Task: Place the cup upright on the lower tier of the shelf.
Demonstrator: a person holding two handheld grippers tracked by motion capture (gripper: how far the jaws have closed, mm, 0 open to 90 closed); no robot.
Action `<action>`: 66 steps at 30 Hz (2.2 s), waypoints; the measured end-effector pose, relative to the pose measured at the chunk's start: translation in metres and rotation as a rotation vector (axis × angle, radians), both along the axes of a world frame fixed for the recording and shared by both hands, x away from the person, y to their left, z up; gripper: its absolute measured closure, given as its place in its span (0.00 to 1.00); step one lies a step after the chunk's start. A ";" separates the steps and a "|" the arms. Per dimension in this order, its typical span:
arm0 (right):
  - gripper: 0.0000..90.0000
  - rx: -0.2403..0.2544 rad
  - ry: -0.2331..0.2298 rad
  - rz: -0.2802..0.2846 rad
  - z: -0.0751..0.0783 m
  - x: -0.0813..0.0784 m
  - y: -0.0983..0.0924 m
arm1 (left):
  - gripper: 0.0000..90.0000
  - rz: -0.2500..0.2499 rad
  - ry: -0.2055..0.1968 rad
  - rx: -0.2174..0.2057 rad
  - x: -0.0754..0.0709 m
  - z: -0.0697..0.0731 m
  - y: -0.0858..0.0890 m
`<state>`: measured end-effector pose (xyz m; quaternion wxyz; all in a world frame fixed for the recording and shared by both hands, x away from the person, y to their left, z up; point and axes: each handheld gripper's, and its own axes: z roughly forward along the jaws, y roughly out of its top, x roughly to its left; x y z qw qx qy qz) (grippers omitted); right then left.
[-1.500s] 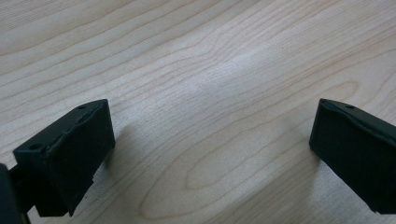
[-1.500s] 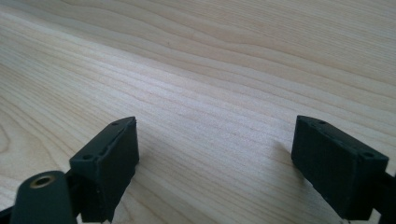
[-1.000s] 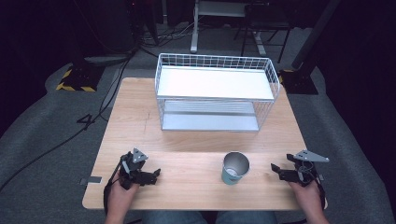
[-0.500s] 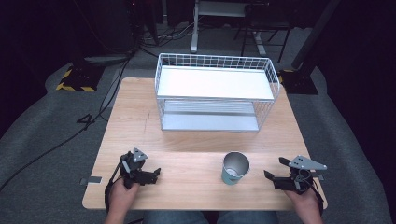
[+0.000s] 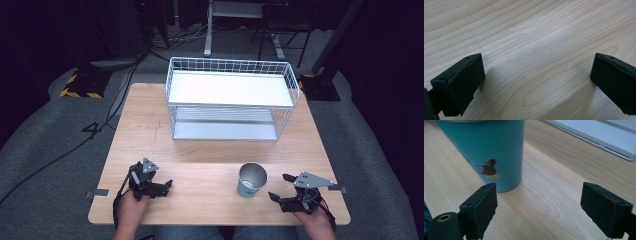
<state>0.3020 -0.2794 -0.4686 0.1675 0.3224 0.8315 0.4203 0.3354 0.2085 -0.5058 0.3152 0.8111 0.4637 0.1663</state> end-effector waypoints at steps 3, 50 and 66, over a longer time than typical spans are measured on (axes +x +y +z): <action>0.14 0.002 0.007 0.051 -0.003 -0.001 0.012 | 0.00 0.001 0.000 0.000 0.000 0.000 0.000; 0.24 0.056 -0.008 0.138 -0.025 0.023 0.072 | 0.00 0.044 0.002 0.001 -0.003 0.000 -0.002; 0.24 0.055 -0.023 0.137 -0.019 0.023 0.070 | 0.00 0.044 0.003 0.001 -0.003 0.000 -0.002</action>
